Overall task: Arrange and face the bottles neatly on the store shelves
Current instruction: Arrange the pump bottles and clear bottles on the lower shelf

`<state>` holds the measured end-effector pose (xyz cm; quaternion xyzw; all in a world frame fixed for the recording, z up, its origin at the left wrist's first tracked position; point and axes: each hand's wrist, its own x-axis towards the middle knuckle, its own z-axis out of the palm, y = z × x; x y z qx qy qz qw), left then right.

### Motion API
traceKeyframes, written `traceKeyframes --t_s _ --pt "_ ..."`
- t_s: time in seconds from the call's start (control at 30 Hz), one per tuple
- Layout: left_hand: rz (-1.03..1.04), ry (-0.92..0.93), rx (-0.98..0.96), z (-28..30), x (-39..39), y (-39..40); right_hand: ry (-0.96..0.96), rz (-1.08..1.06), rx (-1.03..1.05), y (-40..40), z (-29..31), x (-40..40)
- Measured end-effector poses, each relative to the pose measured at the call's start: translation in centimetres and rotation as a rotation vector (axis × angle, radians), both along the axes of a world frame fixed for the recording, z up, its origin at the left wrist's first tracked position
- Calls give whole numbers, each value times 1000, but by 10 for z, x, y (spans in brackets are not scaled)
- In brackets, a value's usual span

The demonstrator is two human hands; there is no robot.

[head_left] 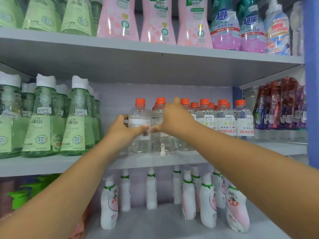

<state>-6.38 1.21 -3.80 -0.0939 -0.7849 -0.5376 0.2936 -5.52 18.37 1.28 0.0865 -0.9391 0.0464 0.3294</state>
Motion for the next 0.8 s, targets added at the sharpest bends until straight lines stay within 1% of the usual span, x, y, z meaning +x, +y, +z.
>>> traceKeyframes --t_s 0.07,0.1,0.17,0.23,0.27,0.37,0.43,0.57,0.63,0.8 --pt "7 -9 -55 3 -1 2 27 -60 52 4 15 2" --pt "14 -4 -73 2 -1 2 46 -62 37 8 24 3" --pt "13 15 -87 -3 0 3 73 -15 -16 20 46 2" --pt "-11 32 -86 -10 2 4 64 43 38 30 63 -2" --pt "-19 37 -87 -12 2 4 28 75 75 33 68 -3" --pt "-28 40 -89 -13 3 5 -98 161 140 34 73 -11" --pt "-29 41 -94 -13 3 4 -113 181 138 34 73 -21" --pt "-14 48 -142 -16 6 5 -142 206 46 34 71 -26" --pt "-4 56 -161 -16 8 8 -158 182 18 31 70 -26" --pt "42 44 -177 -16 8 9 -179 155 36 27 73 -24"
